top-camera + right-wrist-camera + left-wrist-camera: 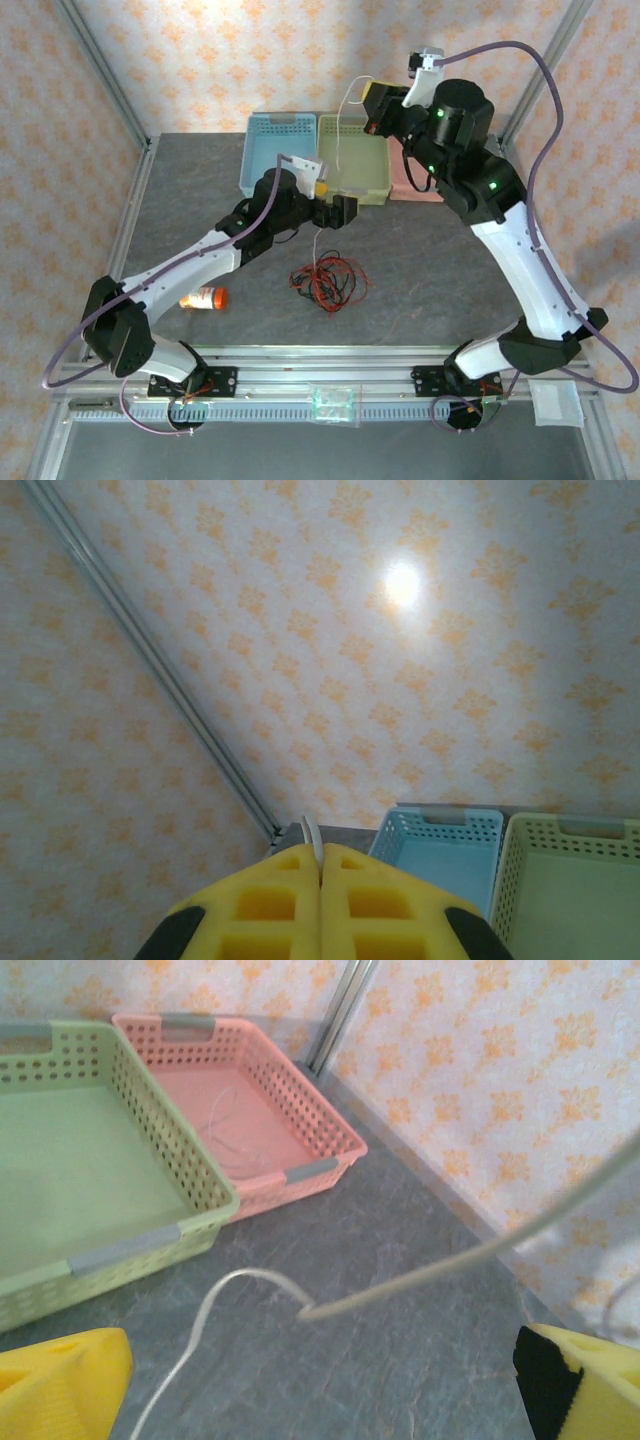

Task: Untangle the cables

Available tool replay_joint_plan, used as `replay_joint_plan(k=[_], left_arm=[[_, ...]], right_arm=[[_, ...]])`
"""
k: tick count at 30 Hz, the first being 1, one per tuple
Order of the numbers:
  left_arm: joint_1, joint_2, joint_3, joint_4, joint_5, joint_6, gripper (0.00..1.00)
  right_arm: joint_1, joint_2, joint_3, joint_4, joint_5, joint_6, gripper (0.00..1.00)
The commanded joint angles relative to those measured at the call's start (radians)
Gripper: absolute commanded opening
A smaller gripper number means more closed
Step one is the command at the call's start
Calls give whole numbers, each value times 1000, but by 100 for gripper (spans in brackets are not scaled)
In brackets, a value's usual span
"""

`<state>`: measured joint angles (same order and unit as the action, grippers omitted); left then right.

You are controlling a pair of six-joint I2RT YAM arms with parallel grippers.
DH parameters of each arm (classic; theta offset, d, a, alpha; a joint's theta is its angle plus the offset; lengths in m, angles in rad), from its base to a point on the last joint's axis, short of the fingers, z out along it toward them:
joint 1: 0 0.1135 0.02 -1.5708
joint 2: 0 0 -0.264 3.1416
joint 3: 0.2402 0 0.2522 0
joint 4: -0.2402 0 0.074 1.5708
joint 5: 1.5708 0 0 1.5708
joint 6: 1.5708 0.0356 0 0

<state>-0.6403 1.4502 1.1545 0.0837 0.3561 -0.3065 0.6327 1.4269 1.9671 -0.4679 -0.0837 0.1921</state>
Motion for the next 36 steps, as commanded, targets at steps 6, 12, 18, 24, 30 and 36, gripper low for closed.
replay_joint_plan(k=[6,12,18,24,30,36], left_arm=[[5,-3,16,153,32,-31,66],[14,-23,-19,195,30,-68,31],[30,-44,-11,167,14,-73,3],[43,-87,12,40,-2,-56,0],[99,-144,24,-68,-26,-80,0],[159,-157,83,-121,3,-120,0]], right_arm=[[-5,-64,-18,0,43,16,0],[-5,-78,-41,3,34,11,0],[-5,-89,-79,-14,108,-8,0],[-8,-88,-203,-20,183,8,5],[-13,-105,-380,55,155,59,38],[-14,-174,-621,224,52,112,48]])
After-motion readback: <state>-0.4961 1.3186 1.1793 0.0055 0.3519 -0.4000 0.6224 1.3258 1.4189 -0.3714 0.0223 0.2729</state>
